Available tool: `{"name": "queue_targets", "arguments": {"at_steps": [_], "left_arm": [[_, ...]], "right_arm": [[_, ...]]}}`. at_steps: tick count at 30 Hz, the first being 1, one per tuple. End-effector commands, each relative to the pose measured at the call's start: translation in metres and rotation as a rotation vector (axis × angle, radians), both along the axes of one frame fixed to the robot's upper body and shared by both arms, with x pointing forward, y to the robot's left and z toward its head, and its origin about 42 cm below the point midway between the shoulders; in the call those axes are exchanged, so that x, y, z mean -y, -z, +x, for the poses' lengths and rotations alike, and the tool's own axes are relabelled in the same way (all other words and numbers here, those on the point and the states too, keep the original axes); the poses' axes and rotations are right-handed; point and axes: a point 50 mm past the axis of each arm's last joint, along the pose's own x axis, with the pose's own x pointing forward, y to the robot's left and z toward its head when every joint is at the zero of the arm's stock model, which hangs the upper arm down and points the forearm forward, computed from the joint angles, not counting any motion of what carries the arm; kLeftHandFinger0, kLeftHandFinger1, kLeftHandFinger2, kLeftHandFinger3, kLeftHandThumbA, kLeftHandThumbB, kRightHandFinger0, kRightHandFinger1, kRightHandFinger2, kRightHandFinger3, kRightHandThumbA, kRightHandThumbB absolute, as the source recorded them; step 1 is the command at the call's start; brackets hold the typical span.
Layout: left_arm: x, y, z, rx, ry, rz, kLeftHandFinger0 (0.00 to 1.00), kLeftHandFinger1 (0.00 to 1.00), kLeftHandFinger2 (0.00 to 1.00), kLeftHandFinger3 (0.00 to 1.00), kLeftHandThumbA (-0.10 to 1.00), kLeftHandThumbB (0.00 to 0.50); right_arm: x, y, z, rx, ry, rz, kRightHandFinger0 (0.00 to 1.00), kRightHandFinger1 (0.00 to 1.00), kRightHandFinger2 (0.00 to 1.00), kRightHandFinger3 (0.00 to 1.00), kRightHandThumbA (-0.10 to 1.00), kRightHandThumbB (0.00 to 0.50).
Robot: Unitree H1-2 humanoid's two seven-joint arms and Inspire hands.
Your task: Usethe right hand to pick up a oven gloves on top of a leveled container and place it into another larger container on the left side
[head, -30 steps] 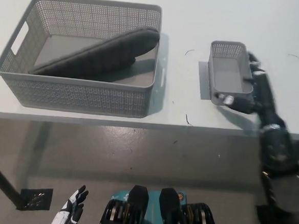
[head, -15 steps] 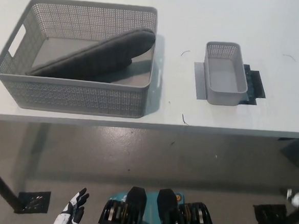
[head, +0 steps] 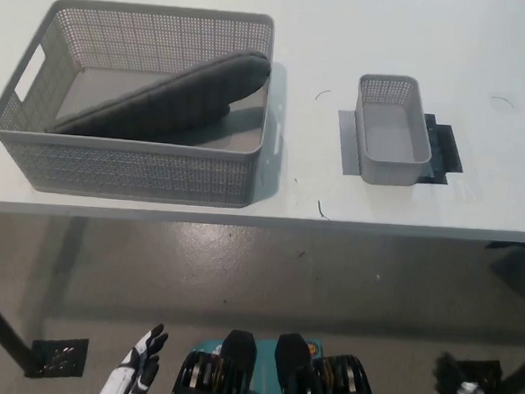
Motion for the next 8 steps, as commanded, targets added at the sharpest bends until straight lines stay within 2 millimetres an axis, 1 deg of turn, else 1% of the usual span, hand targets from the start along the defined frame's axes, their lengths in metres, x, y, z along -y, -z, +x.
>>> {"name": "queue_targets", "arguments": {"at_steps": [1, 2, 3, 4, 5, 6, 7, 8], "left_arm": [[-0.002, -0.027, 0.036, 0.147, 0.023, 0.018, 1.00, 1.00, 1.00, 1.00, 1.00, 0.045], [-0.001, -0.031, 0.042, 0.162, 0.021, 0.022, 1.00, 1.00, 1.00, 1.00, 1.00, 0.047], [-0.001, -0.035, 0.049, 0.180, 0.017, 0.025, 1.00, 1.00, 1.00, 1.00, 1.00, 0.049], [-0.001, -0.038, 0.053, 0.190, 0.016, 0.024, 1.00, 1.00, 1.00, 1.00, 1.00, 0.050], [-0.001, -0.040, 0.055, 0.196, 0.015, 0.025, 1.00, 1.00, 1.00, 1.00, 1.00, 0.057], [-0.002, -0.045, 0.064, 0.213, 0.012, 0.022, 1.00, 1.00, 1.00, 1.00, 1.00, 0.061], [-0.001, -0.050, 0.073, 0.230, 0.011, 0.022, 1.00, 1.00, 1.00, 1.00, 1.00, 0.062], [-0.001, -0.050, 0.073, 0.230, 0.011, 0.022, 1.00, 1.00, 1.00, 1.00, 1.00, 0.062]], "right_arm": [[-0.010, -0.002, 0.061, 0.152, -0.148, -0.053, 1.00, 1.00, 1.00, 1.00, 1.00, 0.262], [-0.007, 0.001, 0.076, 0.128, -0.146, -0.067, 1.00, 1.00, 1.00, 1.00, 1.00, 0.297], [-0.003, 0.001, 0.088, 0.107, -0.137, -0.082, 1.00, 1.00, 1.00, 1.00, 1.00, 0.317], [-0.001, 0.000, 0.094, 0.100, -0.134, -0.089, 1.00, 1.00, 1.00, 1.00, 1.00, 0.318], [0.000, 0.000, 0.097, 0.094, -0.126, -0.091, 1.00, 1.00, 1.00, 1.00, 1.00, 0.301], [0.003, -0.003, 0.106, 0.098, -0.117, -0.086, 1.00, 1.00, 1.00, 1.00, 1.00, 0.276], [0.004, -0.007, 0.115, 0.109, -0.113, -0.086, 1.00, 1.00, 1.00, 1.00, 1.00, 0.264], [0.004, -0.007, 0.115, 0.109, -0.113, -0.086, 1.00, 1.00, 1.00, 1.00, 1.00, 0.264]]}}
